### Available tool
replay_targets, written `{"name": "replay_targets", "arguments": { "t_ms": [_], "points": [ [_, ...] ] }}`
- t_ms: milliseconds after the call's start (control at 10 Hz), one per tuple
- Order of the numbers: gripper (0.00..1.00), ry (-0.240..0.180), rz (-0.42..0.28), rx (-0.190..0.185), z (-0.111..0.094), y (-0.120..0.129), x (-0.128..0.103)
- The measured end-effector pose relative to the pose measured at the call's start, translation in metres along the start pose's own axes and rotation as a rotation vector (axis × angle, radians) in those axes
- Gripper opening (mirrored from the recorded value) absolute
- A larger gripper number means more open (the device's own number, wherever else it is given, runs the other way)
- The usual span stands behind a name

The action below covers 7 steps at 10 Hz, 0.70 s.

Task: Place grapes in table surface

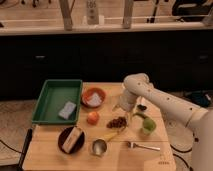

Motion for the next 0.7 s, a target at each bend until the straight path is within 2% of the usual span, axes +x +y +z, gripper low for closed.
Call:
{"name": "replay_targets", "arguments": {
  "t_ms": [700],
  "points": [
    [0.8,0.005,0.007,-0.009,-0.0038,-0.0113,-0.0022]
  ]
}}
